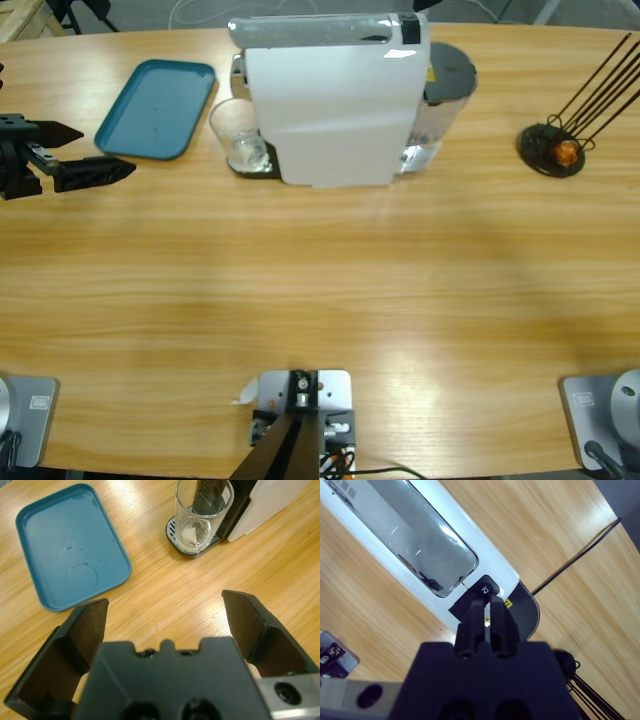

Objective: Pour coffee

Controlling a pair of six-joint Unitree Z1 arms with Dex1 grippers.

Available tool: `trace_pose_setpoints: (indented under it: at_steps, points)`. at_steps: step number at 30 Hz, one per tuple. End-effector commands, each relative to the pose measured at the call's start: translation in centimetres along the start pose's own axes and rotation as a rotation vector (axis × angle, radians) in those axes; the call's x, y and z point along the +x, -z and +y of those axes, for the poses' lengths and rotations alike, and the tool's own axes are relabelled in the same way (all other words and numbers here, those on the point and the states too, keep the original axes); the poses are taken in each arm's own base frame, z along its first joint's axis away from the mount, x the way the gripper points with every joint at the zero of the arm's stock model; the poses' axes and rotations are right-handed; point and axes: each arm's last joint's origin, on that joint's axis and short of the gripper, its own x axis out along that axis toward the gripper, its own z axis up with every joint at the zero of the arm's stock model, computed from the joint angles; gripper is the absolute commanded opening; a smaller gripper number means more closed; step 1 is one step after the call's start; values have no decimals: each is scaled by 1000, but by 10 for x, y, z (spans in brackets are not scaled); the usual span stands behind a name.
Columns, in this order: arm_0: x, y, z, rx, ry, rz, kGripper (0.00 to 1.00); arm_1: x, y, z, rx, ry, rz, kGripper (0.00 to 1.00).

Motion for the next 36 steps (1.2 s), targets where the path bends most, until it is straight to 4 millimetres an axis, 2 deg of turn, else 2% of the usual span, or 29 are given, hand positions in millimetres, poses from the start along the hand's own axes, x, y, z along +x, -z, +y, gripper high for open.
trace_pose_setpoints:
  at_steps: [1,7,12,13,14,15,16,20,22,23,25,30,36]
  points:
    - [7,7,-1,12,-5,54,1000,35,-5,3,-24,-19,73,0]
    - [8,6,-1,13,-4,58,1000,31,-9,2,-26,-9,55,0]
    - [9,6,-1,12,-3,60,1000,-4,-5,6,-29,11,10,0]
    - [9,6,-1,12,-3,62,1000,-7,-3,6,-28,6,10,51]
    - [10,6,-1,13,-3,62,1000,-8,-2,7,-27,0,14,260]
    - [10,5,-1,13,-3,64,1000,-7,-1,7,-27,-5,24,385]
    - [11,5,-1,13,-3,64,1000,-6,0,8,-27,-10,29,411]
    - [10,5,-1,12,-2,65,1000,-7,1,9,-27,-18,29,416]
    - [11,6,-1,12,-1,66,1000,-17,7,13,-24,-14,26,444]
    - [10,6,-1,12,-1,66,1000,-25,14,17,-18,-7,16,533]
    - [8,7,-1,12,-2,57,1000,-40,35,29,1,10,-28,575]
    - [1,8,-2,11,6,30,1000,-68,111,49,84,24,-143,577]
    - [-2,7,-7,18,78,-21,1000,-72,223,75,101,-43,-308,585]
